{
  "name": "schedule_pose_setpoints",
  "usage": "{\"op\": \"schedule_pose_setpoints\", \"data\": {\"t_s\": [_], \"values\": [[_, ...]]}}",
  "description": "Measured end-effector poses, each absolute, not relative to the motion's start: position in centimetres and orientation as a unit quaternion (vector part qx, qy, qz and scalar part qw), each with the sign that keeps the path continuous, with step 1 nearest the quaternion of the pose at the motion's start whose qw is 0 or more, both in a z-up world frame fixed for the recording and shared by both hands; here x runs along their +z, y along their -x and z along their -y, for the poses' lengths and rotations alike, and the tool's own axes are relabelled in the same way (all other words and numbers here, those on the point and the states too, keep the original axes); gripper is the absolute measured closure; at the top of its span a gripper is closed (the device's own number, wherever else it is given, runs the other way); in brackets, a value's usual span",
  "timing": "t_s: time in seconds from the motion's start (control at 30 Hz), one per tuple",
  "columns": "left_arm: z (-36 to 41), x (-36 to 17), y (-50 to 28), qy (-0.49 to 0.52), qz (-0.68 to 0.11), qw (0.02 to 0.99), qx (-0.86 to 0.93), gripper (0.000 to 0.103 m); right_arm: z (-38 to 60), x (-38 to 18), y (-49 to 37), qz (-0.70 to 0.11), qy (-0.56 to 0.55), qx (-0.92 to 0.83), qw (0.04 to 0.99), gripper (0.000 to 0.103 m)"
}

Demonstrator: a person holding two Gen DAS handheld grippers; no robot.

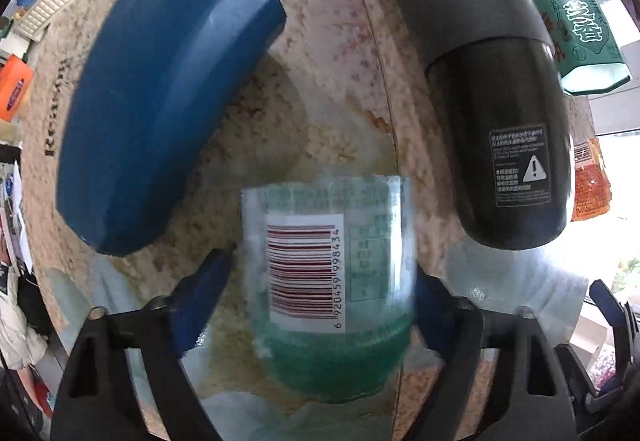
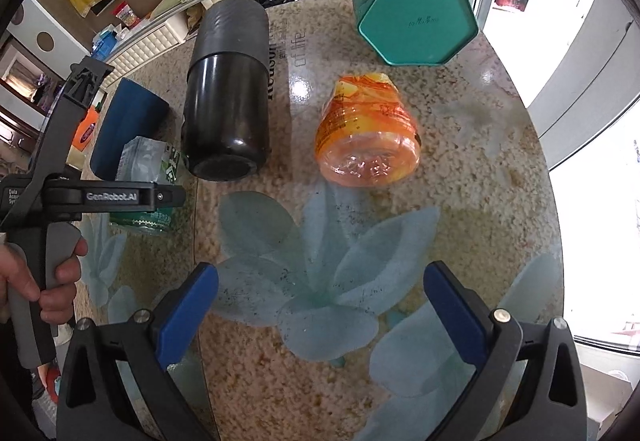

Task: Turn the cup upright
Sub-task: 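Close the left tool around the clear cup and lift it, then carry the held clear cup with the left tool toward the right tool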

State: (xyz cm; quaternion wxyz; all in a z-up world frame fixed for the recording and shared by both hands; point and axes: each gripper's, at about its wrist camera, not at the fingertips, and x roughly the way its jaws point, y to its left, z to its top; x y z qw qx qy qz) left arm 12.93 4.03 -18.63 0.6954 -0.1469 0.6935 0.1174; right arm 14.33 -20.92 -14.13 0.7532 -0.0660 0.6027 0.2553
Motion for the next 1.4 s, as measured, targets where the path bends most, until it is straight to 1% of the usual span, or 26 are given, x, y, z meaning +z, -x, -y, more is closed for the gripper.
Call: {"op": "schedule_pose_setpoints", "data": {"t_s": [0.03, 0.07, 0.2, 0.33, 0.43, 0.57, 0.73, 0.97, 1.17, 1.4], "values": [[-3.9, -18.5, -12.9, 0.135, -0.694, 0.697, 0.120, 0.035, 20.9, -14.2, -14.5, -0.603, 0.067, 0.256, 0.753, 0.000], [-3.7, -18.3, -12.8, 0.129, -0.692, 0.700, 0.120, 0.035, 20.8, -14.2, -14.5, -0.601, 0.070, 0.258, 0.753, 0.000], [-4.0, -17.6, -11.4, 0.171, -0.687, 0.699, 0.103, 0.036, 20.9, -13.2, -14.1, -0.593, 0.083, 0.253, 0.760, 0.000], [-4.6, -15.1, -9.6, 0.178, -0.657, 0.727, 0.092, 0.036, 21.9, -11.1, -12.6, -0.573, 0.073, 0.241, 0.780, 0.000], [-4.7, -13.2, -7.4, 0.196, -0.641, 0.738, 0.080, 0.036, 23.1, -10.0, -10.6, -0.570, 0.056, 0.218, 0.790, 0.000], [-3.0, -12.0, -4.5, 0.187, -0.635, 0.748, 0.054, 0.035, 24.6, -8.9, -7.3, -0.564, 0.046, 0.193, 0.801, 0.000], [0.4, -13.9, -1.0, 0.175, -0.650, 0.739, 0.026, 0.035, 25.9, -8.3, -3.6, -0.570, 0.035, 0.168, 0.803, 0.000], [5.2, -15.8, 1.4, 0.150, -0.674, 0.723, 0.024, 0.035, 27.3, -8.7, -1.3, -0.593, 0.036, 0.159, 0.789, 0.000], [8.3, -17.5, 0.0, 0.131, -0.686, 0.714, 0.051, 0.035, 28.7, -9.5, -1.4, -0.609, 0.043, 0.165, 0.774, 0.000], [10.2, -19.6, -1.1, 0.130, -0.696, 0.701, 0.086, 0.035, 30.1, -10.5, -2.5, -0.622, 0.044, 0.183, 0.760, 0.000]]}}
